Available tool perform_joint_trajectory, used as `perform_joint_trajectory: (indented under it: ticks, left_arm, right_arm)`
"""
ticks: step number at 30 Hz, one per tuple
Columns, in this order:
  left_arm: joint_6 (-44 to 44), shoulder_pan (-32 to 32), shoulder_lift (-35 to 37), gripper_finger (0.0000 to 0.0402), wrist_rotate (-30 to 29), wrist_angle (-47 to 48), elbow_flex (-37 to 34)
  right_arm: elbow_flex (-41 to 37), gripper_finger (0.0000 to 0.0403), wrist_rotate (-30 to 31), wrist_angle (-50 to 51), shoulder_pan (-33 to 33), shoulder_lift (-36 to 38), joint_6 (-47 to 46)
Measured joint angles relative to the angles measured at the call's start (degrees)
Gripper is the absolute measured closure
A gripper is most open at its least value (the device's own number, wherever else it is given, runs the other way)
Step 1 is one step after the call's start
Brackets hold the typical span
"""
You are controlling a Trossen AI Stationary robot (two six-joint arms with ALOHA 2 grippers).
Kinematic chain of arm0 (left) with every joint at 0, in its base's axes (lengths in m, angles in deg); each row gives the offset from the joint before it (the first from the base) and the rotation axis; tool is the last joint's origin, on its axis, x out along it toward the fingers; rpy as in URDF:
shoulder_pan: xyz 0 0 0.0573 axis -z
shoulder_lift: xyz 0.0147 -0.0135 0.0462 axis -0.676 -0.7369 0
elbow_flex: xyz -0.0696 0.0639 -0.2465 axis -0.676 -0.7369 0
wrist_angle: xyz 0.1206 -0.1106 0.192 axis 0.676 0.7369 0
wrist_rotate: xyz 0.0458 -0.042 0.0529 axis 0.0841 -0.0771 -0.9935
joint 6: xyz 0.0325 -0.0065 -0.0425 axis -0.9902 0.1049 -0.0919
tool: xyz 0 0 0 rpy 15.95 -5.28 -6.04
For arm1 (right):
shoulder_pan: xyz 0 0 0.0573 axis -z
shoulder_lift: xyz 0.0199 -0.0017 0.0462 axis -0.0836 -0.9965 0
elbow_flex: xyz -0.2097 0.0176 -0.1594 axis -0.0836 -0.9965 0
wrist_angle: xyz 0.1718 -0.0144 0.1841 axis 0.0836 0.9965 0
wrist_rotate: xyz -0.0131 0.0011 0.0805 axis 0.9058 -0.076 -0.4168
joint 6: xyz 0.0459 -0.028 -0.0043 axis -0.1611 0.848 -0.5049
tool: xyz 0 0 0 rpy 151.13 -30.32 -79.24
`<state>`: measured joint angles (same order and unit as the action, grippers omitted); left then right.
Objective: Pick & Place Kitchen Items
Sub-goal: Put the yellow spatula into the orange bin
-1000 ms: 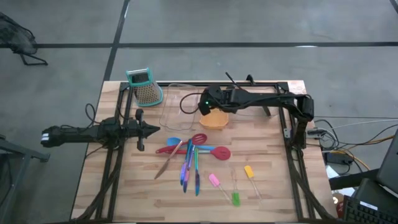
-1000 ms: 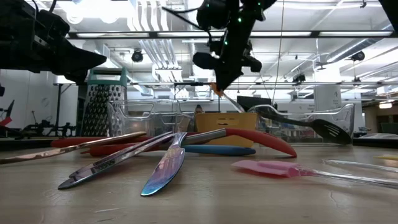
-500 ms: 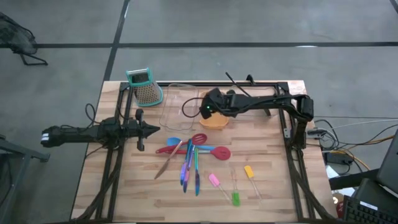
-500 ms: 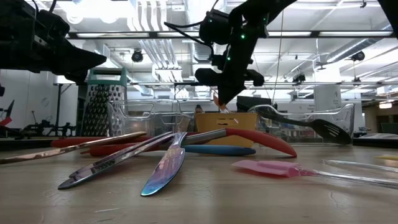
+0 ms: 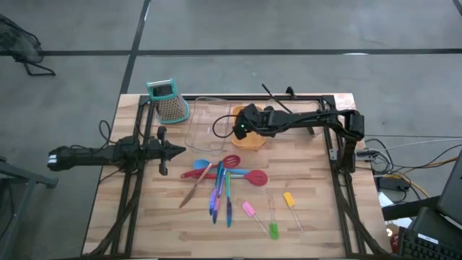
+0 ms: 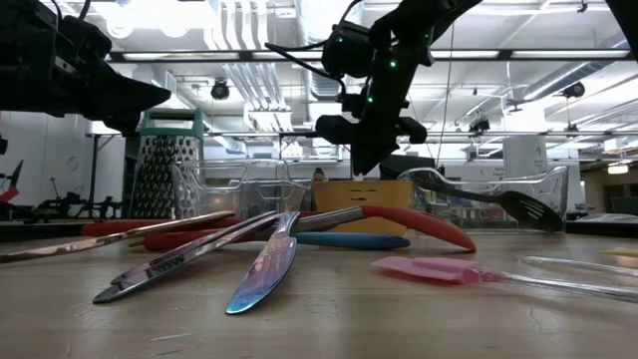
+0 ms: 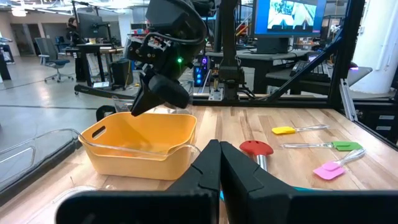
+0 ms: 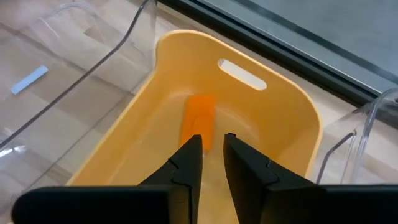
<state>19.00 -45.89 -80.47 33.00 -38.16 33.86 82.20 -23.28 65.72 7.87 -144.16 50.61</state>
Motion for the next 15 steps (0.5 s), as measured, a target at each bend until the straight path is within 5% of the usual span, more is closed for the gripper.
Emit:
perform_joint_trajectory:
  ticks: [15]
  left_arm:
    - [-0.01,0.00,0.00,0.0396,0.02,0.00,0.00]
  right_arm:
    - [0.31,0.0265,-12.36,7.99,-4.67,7.97,2.32]
